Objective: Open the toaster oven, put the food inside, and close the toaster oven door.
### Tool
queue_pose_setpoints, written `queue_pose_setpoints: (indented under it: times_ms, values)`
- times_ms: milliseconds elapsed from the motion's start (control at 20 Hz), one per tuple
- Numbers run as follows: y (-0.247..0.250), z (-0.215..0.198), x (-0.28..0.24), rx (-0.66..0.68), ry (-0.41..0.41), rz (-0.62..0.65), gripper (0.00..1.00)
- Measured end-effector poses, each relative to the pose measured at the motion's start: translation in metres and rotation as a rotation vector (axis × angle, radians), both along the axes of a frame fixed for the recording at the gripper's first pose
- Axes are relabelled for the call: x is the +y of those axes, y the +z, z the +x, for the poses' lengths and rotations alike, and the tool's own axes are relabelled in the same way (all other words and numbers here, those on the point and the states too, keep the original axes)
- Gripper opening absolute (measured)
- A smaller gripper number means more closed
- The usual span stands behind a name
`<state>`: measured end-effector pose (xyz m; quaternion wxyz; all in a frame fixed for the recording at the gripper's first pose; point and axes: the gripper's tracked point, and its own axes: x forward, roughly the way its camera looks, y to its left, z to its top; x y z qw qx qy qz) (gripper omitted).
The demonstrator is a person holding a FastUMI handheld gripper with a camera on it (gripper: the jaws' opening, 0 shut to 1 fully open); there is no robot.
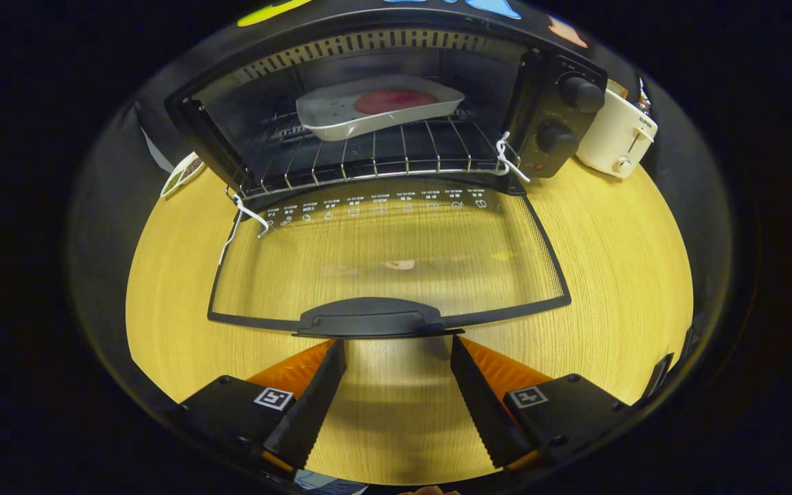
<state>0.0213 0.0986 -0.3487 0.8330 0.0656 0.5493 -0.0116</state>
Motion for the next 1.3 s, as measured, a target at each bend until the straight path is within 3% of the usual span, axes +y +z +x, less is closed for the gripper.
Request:
queue_pose_setpoints:
  times_ms: [550,700,1000,1300]
  values:
    - [0.037,-0.004,-0.003,-0.137,0.064,-0.057,0.98]
    - [0.054,-0.003,-0.002,-0.196,0.045,-0.043,0.98]
    - [0.097,0.021,-0.005,-0.432,0.085,-0.068,0.99]
    - [0.199,0.038,-0.009,-0.714,0.11,-0.053,0.99]
